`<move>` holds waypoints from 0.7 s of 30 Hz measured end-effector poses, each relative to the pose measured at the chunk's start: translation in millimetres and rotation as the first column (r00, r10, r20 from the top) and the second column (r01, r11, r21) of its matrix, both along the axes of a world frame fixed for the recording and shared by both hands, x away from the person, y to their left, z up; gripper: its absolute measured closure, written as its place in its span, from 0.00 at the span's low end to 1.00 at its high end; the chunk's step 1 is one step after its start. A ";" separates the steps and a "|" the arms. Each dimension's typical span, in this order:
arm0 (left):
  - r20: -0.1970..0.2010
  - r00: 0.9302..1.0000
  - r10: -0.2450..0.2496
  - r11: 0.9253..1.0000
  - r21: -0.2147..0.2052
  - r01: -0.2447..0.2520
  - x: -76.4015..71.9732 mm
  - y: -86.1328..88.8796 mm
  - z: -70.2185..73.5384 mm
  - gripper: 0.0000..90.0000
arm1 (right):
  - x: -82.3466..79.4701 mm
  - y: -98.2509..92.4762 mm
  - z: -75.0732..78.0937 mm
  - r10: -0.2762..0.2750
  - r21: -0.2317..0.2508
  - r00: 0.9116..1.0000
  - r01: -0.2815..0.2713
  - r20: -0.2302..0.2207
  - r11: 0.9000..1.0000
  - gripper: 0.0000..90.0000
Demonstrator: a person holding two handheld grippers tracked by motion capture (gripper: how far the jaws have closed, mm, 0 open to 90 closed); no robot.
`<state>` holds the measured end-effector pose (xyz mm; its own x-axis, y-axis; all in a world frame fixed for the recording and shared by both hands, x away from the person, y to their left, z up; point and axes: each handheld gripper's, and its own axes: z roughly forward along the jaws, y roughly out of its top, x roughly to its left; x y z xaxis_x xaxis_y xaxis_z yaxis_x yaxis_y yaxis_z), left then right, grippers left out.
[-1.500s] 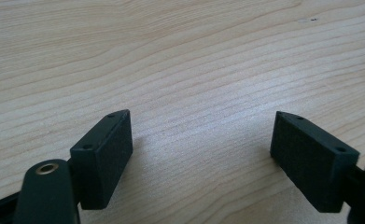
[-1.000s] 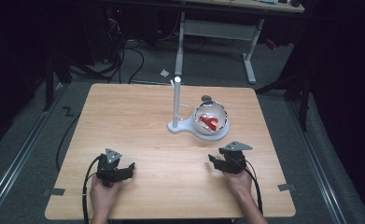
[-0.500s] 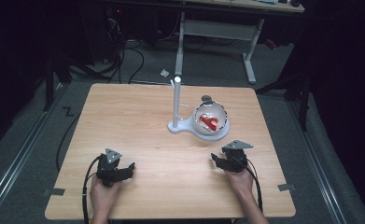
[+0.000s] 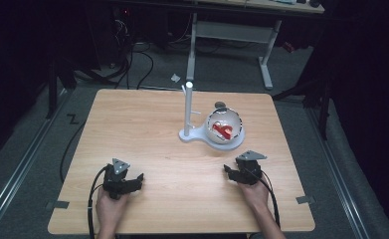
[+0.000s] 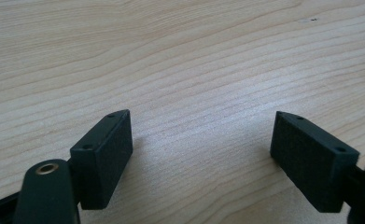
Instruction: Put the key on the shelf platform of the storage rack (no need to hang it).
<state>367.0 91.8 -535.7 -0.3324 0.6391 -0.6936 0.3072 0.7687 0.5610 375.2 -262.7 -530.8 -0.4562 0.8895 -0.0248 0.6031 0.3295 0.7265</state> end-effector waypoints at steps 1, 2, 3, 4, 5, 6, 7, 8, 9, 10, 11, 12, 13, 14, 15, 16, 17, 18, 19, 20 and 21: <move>0.000 1.000 0.000 1.000 0.000 0.000 0.0 0.0 0.0 0.24 | 0.0 0.0 0.0 0.000 0.000 1.000 0.000 0.000 1.000 0.45; 0.003 1.000 -0.003 1.000 0.004 0.003 0.0 0.2 -0.3 0.24 | 0.0 0.1 -0.1 0.002 -0.001 1.000 -0.002 0.000 1.000 0.44; 0.004 1.000 -0.003 1.000 0.004 0.003 0.0 0.2 -0.3 0.24 | 0.7 -0.5 -0.3 0.005 -0.001 1.000 -0.005 0.000 1.000 0.42; 0.003 1.000 -0.003 1.000 0.004 0.003 0.0 0.2 -0.3 0.24 | 0.7 -0.5 -0.3 0.005 -0.001 1.000 -0.005 0.000 1.000 0.42; 0.003 1.000 -0.003 1.000 0.004 0.003 0.0 0.2 -0.3 0.24 | 0.4 0.0 -0.3 0.008 -0.001 1.000 -0.008 -0.002 1.000 0.41; 0.003 1.000 -0.003 1.000 0.004 0.003 0.0 0.2 -0.3 0.24 | 0.4 0.0 -0.3 0.008 -0.001 1.000 -0.008 -0.002 1.000 0.41; 0.004 1.000 -0.004 1.000 0.005 0.003 0.0 0.3 -0.3 0.24 | -0.1 0.1 -0.3 0.013 -0.002 1.000 -0.013 -0.002 1.000 0.40; 0.000 1.000 0.000 1.000 0.001 0.000 0.0 0.0 0.0 0.24 | -1.0 0.6 -0.3 0.011 -0.001 1.000 -0.011 -0.004 1.000 0.40; 0.003 1.000 -0.002 1.000 0.003 0.002 0.0 0.2 -0.3 0.24 | -1.6 0.6 -0.4 0.017 -0.004 1.000 -0.017 -0.001 1.000 0.40; 0.003 1.000 -0.002 1.000 0.003 0.002 0.0 0.2 -0.3 0.24 | -1.6 0.6 -0.4 0.017 -0.004 1.000 -0.017 -0.001 1.000 0.40; 0.000 1.000 -0.001 1.000 0.001 0.001 -0.1 0.1 -0.1 0.24 | -3.4 1.3 -0.3 0.016 -0.001 1.000 -0.016 -0.003 1.000 0.40; 0.004 1.000 -0.004 1.000 0.005 0.004 0.0 0.3 -0.3 0.24 | -5.4 1.9 -0.3 0.019 -0.001 1.000 -0.019 -0.005 1.000 0.40; 0.004 1.000 -0.004 1.000 0.005 0.004 0.0 0.3 -0.3 0.24 | -5.4 1.9 -0.3 0.019 -0.001 1.000 -0.019 -0.005 1.000 0.40; 0.001 1.000 -0.002 1.000 0.002 0.002 -0.1 0.2 -0.1 0.24 | -5.6 1.7 -0.3 0.021 -0.002 1.000 -0.021 -0.003 1.000 0.40; 0.000 1.000 0.000 1.000 0.000 0.000 -0.1 0.0 0.0 0.24 | -5.8 1.5 -0.3 0.024 -0.004 1.000 -0.024 -0.001 1.000 0.39; 0.000 1.000 -0.001 1.000 0.000 0.001 -0.1 0.1 0.0 0.24 | -6.0 1.6 -0.4 0.023 -0.003 1.000 -0.023 -0.002 1.000 0.39; 0.000 1.000 -0.002 1.000 0.001 0.002 -0.2 0.1 0.0 0.23 | -6.0 1.7 -0.4 0.022 -0.002 1.000 -0.022 -0.003 1.000 0.39; -0.001 1.000 0.001 1.000 -0.002 -0.001 -0.1 -0.1 0.1 0.23 | -5.9 1.5 -0.4 0.023 -0.002 1.000 -0.023 -0.002 1.000 0.39; -0.001 1.000 -0.001 1.000 0.000 0.001 -0.2 0.0 0.0 0.23 | -5.9 1.6 -0.3 0.022 -0.001 1.000 -0.022 -0.003 1.000 0.39; 0.002 1.000 -0.005 1.000 0.004 0.004 -0.2 0.3 -0.2 0.23 | -5.9 1.6 -0.3 0.022 -0.001 1.000 -0.022 -0.003 1.000 0.39; 0.002 1.000 -0.005 1.000 0.004 0.004 -0.2 0.3 -0.2 0.23 | -5.9 1.6 -0.3 0.022 -0.001 1.000 -0.022 -0.003 1.000 0.39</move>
